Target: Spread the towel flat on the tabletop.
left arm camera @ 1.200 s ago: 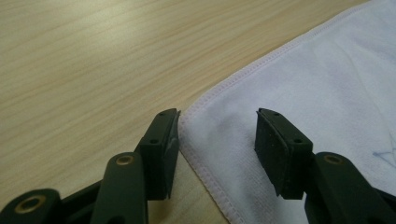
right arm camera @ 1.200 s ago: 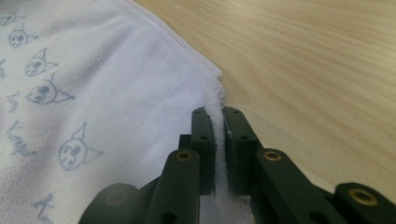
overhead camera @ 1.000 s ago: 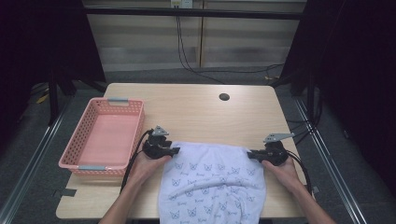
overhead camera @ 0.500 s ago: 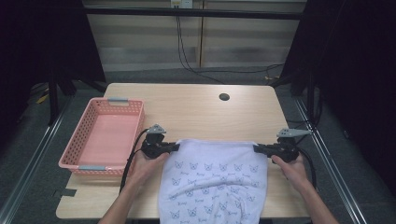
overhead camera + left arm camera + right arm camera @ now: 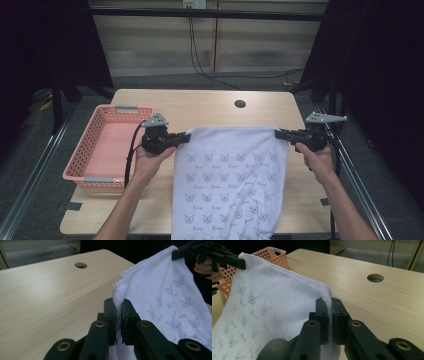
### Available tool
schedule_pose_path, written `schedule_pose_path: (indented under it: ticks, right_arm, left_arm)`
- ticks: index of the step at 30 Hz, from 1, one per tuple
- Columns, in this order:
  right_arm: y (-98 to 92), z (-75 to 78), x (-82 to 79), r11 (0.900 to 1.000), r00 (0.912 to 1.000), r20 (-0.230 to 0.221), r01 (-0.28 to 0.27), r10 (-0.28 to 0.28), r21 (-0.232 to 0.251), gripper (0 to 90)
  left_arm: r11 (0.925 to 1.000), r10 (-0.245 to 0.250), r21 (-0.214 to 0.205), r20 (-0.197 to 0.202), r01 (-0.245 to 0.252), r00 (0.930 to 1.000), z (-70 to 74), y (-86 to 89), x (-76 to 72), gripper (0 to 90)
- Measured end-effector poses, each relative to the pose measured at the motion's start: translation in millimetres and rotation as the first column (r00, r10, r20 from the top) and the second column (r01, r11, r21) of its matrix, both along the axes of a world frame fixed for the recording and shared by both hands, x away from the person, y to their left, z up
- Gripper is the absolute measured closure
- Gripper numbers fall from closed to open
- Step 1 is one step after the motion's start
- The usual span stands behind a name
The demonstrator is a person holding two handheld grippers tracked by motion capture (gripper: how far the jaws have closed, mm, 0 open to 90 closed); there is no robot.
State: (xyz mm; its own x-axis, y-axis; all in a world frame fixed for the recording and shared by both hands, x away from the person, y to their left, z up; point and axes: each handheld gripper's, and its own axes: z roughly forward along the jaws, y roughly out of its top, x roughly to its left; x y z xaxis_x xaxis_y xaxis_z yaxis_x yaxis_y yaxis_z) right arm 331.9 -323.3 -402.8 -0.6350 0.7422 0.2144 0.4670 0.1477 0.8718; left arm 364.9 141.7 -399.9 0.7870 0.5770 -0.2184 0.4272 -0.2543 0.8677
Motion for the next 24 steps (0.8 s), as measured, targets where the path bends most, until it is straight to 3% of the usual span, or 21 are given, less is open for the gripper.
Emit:
schedule_pose_path:
  ticks: [2,5,8,13,16,24]
  right_arm:
    - [4.2,3.9,6.6,0.9999,1.0,0.005,0.001,-0.001,0.01,86.1]
    - [8.2,12.1,20.9,0.9995,0.9999,0.017,0.004,-0.005,0.03,86.1]
    - [14.9,24.7,33.5,0.9997,0.9995,0.03,0.007,-0.007,0.022,86.0]
    - [22.2,46.4,47.0,0.9999,0.9979,0.064,0.008,-0.008,0.006,86.0]
    - [22.3,56.4,53.1,0.9998,0.9967,0.08,0.017,-0.017,0.005,86.1]
    - [2.2,86.1,68.3,0.998,0.9892,0.133,0.058,-0.061,0.024,86.3]
  left_arm:
    - [0.9992,0.04,-0.003,-0.003,-0.04,0.9992,4.6,7.9,6.9,85.1]
    - [0.9982,0.056,-0.024,0.015,-0.056,0.9983,17.0,16.8,11.9,85.2]
    - [0.9971,0.074,-0.023,0.049,-0.073,0.9961,33.1,21.6,17.6,85.3]
    - [0.9928,0.118,-0.032,0.059,-0.116,0.9913,48.5,30.6,31.5,85.3]
    - [0.9936,0.113,-0.018,0.072,-0.112,0.991,56.2,25.0,36.4,85.4]
    - [0.9939,0.092,-0.071,0.117,-0.085,0.9889,84.6,8.6,52.8,85.4]
